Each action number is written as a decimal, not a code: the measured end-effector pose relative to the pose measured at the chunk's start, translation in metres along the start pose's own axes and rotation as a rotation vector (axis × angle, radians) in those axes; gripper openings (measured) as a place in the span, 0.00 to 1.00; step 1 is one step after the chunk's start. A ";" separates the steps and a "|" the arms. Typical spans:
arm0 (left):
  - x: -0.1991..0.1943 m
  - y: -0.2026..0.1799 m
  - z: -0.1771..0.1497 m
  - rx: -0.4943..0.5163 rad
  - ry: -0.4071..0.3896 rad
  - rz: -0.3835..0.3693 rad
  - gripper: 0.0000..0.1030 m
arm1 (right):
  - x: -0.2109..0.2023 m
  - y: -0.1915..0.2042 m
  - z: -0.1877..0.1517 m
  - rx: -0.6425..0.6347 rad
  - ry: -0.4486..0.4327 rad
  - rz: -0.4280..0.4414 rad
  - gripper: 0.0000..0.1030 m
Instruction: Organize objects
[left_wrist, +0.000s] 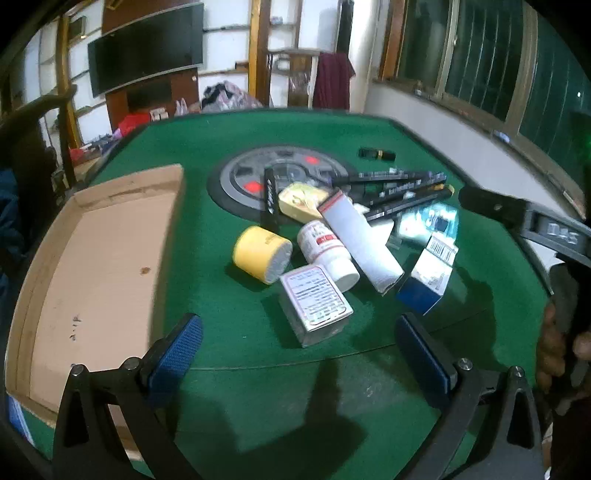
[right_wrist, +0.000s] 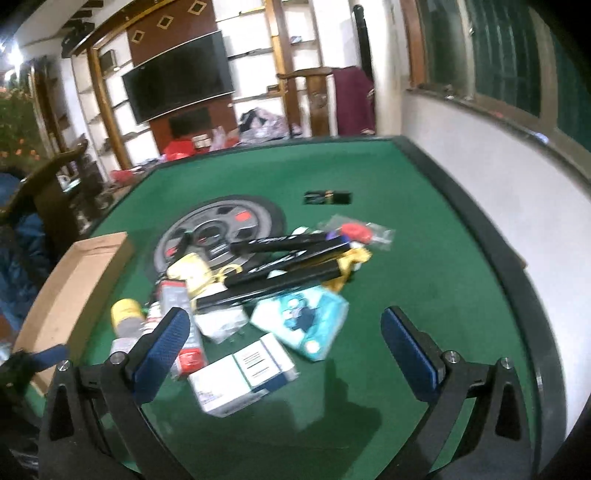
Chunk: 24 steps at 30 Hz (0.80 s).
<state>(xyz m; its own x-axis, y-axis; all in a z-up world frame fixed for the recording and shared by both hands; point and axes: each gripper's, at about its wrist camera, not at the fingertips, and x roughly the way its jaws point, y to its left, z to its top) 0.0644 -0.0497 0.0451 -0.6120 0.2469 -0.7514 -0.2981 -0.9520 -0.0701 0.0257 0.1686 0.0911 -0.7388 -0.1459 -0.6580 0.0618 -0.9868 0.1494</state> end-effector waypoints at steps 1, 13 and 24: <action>0.004 -0.002 0.001 0.004 0.005 0.001 0.99 | 0.000 0.000 -0.005 0.003 0.005 0.013 1.00; 0.023 0.006 0.000 -0.042 0.056 -0.001 0.96 | 0.006 -0.017 -0.020 0.060 0.052 0.064 1.00; 0.036 0.007 0.002 -0.116 0.139 0.004 0.30 | 0.007 -0.014 -0.023 0.053 0.063 0.074 1.00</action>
<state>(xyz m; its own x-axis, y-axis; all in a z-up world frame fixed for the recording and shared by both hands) 0.0386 -0.0469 0.0185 -0.5039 0.2229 -0.8345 -0.2043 -0.9695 -0.1356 0.0351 0.1794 0.0677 -0.6896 -0.2239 -0.6887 0.0778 -0.9684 0.2369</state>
